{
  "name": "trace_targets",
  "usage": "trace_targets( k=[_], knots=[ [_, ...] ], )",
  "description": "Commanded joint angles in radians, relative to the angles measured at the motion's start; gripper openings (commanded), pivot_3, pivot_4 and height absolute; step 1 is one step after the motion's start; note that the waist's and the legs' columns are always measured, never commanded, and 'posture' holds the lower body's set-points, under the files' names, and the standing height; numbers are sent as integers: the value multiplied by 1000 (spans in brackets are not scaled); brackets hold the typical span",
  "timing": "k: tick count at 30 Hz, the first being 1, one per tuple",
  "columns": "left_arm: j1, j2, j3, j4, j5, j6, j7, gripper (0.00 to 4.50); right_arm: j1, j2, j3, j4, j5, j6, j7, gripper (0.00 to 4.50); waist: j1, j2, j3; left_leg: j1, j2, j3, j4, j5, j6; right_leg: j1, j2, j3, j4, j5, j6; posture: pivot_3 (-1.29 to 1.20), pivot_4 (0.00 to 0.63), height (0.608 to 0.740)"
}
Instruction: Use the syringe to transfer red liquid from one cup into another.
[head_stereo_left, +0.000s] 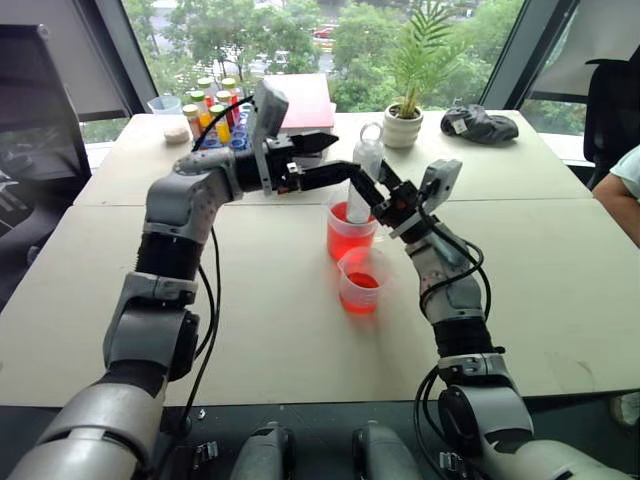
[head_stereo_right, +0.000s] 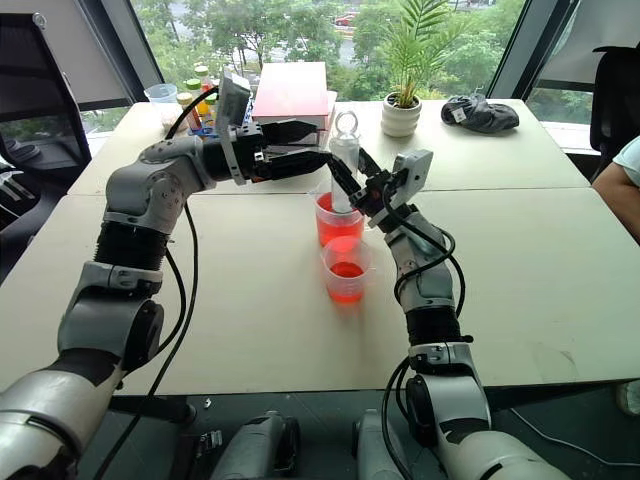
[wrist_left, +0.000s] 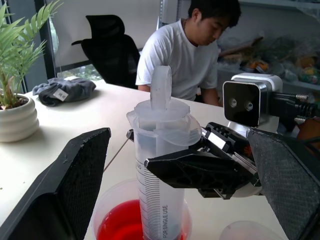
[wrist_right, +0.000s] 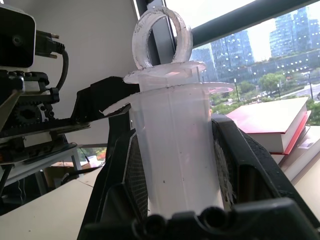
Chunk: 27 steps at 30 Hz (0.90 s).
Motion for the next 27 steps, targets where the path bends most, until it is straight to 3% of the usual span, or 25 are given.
trace_targets(
  k=[1, 9, 12, 19, 27],
  knots=[
    [-59, -20, 6, 34, 25, -51, -1, 4500, -3, -5, 9, -16, -9, -31, -7, 1447, 0, 0, 0, 0, 0, 0, 0, 0, 0, 0, 0, 0, 0, 0, 0, 0, 150, 740],
    [-100, -70, 20, 120, 45, -91, -20, 4500, 12, -4, 36, -30, -27, -33, -15, 1447, 0, 0, 0, 0, 0, 0, 0, 0, 0, 0, 0, 0, 0, 0, 0, 0, 150, 740],
    [-112, -83, 23, 148, 51, -106, -15, 3582, 12, -4, 42, -36, -25, -29, -16, 1447, -1, 0, 0, 0, 0, 0, 0, 0, 0, 0, 0, 0, 0, 0, 0, 0, 150, 740],
    [-117, -87, 27, 161, 56, -113, -20, 26, 0, -7, 46, -33, -23, -28, -19, 1447, 0, 0, 0, 0, 0, 0, 0, 0, 0, 0, 0, 0, 0, 0, 0, 0, 150, 740],
    [-152, -83, 51, 173, 72, -153, 5, 26, -4, -12, 53, -26, -11, 5, -1, 1447, 0, 0, 0, 0, 0, 0, 0, 0, 0, 0, 0, 0, 0, 0, 0, 0, 150, 740]
  ],
)
